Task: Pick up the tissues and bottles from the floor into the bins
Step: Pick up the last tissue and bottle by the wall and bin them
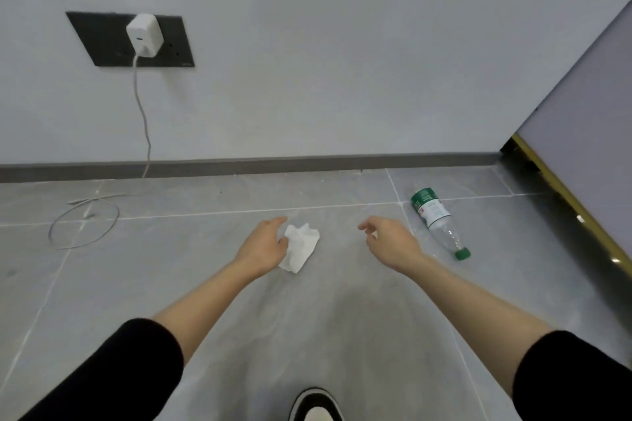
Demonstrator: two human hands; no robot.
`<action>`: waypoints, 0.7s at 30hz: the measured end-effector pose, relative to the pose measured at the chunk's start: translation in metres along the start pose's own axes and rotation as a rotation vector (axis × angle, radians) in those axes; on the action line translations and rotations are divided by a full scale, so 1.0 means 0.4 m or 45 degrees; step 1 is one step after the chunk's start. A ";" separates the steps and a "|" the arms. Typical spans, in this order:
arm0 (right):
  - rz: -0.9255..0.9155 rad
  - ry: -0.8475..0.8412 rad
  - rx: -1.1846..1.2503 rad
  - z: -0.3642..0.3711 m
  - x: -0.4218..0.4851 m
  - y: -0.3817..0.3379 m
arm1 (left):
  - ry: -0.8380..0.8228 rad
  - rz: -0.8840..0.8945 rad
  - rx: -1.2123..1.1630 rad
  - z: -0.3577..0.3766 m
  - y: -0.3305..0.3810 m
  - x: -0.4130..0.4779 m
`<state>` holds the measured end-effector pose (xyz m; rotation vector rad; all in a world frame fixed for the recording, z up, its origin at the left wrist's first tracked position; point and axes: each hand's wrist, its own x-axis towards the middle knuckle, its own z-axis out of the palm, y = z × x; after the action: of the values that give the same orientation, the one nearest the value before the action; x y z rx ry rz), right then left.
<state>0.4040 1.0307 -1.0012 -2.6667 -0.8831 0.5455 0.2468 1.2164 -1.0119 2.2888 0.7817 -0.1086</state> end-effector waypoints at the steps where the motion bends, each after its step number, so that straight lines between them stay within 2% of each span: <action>1: 0.019 0.012 0.011 0.007 0.010 0.014 | -0.027 0.002 0.011 0.021 -0.004 0.017; 9: 0.142 0.122 -0.051 0.063 0.067 0.134 | -0.179 -0.035 0.089 0.172 -0.036 0.123; 14: 0.223 0.189 -0.105 0.068 0.085 0.194 | -0.357 -0.090 0.351 0.239 -0.075 0.157; 18: 0.337 0.207 -0.123 0.068 0.099 0.254 | -0.264 -0.137 0.423 0.288 -0.079 0.153; 21: 0.410 0.250 -0.150 0.074 0.104 0.290 | -0.186 -0.045 0.434 0.310 -0.075 0.151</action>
<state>0.4812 0.9706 -1.0819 -2.9281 -0.4462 0.2969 0.2965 1.1834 -1.1401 2.5496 0.7747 -0.4505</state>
